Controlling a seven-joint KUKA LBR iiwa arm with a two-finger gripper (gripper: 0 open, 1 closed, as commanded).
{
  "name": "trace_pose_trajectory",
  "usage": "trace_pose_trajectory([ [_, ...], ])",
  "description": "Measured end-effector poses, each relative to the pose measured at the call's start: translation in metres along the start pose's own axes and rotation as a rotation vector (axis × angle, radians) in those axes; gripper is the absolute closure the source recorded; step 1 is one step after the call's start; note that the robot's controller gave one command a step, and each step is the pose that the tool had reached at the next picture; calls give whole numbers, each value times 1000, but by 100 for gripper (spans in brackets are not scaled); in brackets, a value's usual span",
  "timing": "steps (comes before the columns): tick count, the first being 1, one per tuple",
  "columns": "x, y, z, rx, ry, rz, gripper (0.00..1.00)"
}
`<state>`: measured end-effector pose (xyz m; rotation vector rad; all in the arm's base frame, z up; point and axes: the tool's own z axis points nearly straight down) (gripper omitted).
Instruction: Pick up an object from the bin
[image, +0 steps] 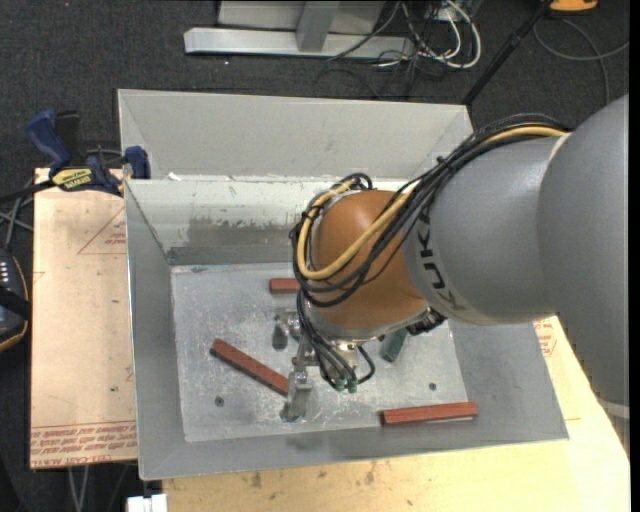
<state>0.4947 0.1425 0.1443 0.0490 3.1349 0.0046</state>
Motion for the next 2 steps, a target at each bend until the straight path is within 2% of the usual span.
trace_pose_trajectory([
  [1,-12,-12,68,1,2,-56,0],
  [2,12,17,74,1,7,-225,100],
])
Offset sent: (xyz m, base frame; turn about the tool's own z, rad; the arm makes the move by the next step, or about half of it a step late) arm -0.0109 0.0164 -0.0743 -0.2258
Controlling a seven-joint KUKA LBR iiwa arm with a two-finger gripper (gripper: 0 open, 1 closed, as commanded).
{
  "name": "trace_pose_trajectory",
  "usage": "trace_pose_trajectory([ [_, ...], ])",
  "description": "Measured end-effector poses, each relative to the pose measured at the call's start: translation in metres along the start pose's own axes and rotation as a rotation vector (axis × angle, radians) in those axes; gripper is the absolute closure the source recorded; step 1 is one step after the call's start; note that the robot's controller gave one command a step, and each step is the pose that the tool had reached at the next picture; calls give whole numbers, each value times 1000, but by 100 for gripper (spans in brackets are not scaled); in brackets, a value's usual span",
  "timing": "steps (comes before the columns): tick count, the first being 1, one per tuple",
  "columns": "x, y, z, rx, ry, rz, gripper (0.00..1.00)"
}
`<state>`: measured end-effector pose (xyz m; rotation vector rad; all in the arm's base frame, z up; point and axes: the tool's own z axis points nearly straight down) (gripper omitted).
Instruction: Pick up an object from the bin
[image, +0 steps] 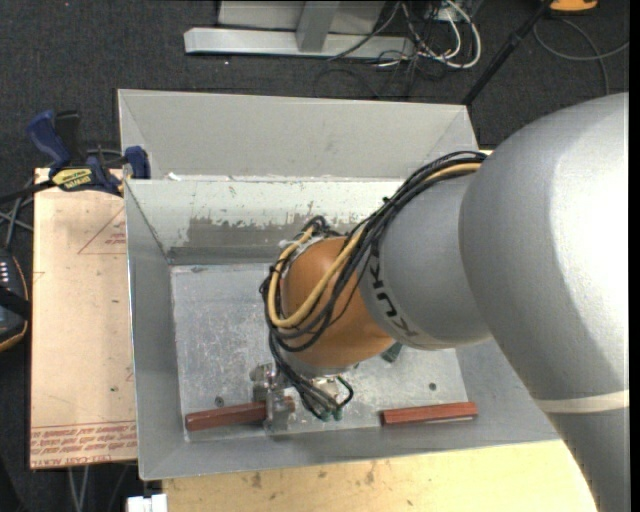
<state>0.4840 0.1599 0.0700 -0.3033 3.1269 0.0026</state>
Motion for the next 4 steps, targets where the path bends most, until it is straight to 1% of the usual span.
trace_pose_trajectory([
  [2,0,0,0,0,0,1,100],
  [3,-23,-12,-79,0,-2,-147,100],
  [4,-23,-12,-79,0,-2,-147,100],
])
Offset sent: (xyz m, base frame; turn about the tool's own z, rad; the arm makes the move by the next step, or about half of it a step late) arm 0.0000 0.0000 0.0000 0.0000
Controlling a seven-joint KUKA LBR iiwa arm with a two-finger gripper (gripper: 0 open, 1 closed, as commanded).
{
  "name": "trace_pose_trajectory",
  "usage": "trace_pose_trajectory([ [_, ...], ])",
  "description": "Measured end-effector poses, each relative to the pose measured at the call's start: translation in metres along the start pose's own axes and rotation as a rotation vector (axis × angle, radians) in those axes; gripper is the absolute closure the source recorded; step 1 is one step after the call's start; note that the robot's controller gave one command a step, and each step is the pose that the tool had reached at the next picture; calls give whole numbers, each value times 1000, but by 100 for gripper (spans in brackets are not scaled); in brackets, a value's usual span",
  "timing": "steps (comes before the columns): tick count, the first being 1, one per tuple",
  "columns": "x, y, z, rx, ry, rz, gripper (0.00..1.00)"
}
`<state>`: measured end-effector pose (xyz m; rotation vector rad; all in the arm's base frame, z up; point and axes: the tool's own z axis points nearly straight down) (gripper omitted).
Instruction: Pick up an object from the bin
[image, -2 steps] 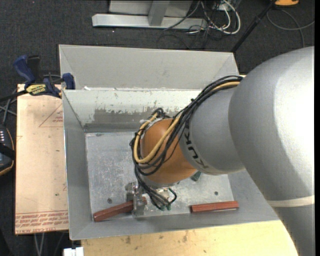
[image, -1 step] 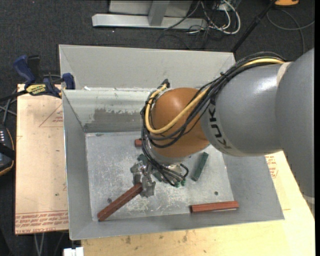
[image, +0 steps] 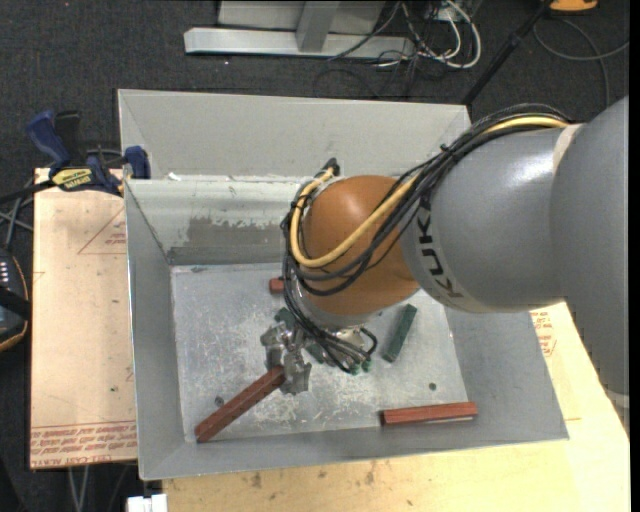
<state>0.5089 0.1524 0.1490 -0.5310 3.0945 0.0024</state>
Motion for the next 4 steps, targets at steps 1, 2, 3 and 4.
trace_pose_trajectory([
  [1,-14,-29,-52,0,3,-28,100],
  [2,-4,-3,-84,-1,-2,-27,0],
  [3,-4,-6,-83,0,0,-23,0],
  [4,-21,-25,-45,1,-5,-112,0],
])
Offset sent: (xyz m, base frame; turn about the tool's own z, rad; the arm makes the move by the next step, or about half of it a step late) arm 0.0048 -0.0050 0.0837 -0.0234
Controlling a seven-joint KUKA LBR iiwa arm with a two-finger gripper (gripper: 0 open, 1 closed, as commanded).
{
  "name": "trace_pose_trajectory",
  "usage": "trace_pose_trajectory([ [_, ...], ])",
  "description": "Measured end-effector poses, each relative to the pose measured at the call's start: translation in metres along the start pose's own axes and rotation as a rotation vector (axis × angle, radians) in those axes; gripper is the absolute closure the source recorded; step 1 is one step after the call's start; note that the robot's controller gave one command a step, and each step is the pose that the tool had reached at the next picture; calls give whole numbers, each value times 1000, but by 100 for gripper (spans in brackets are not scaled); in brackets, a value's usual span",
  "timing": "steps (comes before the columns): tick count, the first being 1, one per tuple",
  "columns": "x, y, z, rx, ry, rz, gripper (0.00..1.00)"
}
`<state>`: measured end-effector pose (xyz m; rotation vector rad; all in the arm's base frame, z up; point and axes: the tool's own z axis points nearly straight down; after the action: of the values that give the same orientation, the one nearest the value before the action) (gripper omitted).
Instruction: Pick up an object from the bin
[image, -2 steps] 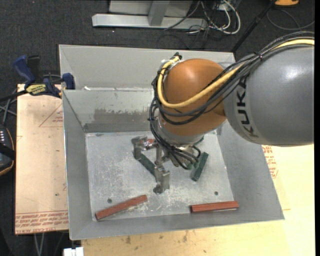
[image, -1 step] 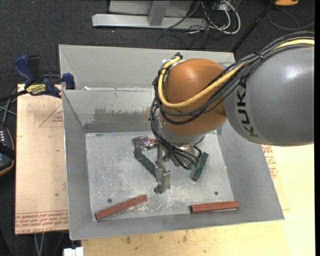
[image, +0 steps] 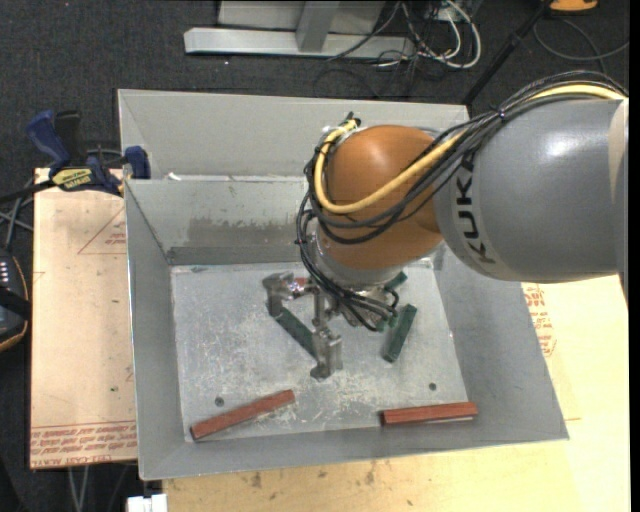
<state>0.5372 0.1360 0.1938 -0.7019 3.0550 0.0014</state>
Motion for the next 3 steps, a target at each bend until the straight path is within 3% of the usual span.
trace_pose_trajectory([
  [1,-12,-31,65,0,0,-1,0],
  [2,-9,-54,104,-3,8,-128,0],
  [3,-27,-73,114,-1,3,-267,0],
])
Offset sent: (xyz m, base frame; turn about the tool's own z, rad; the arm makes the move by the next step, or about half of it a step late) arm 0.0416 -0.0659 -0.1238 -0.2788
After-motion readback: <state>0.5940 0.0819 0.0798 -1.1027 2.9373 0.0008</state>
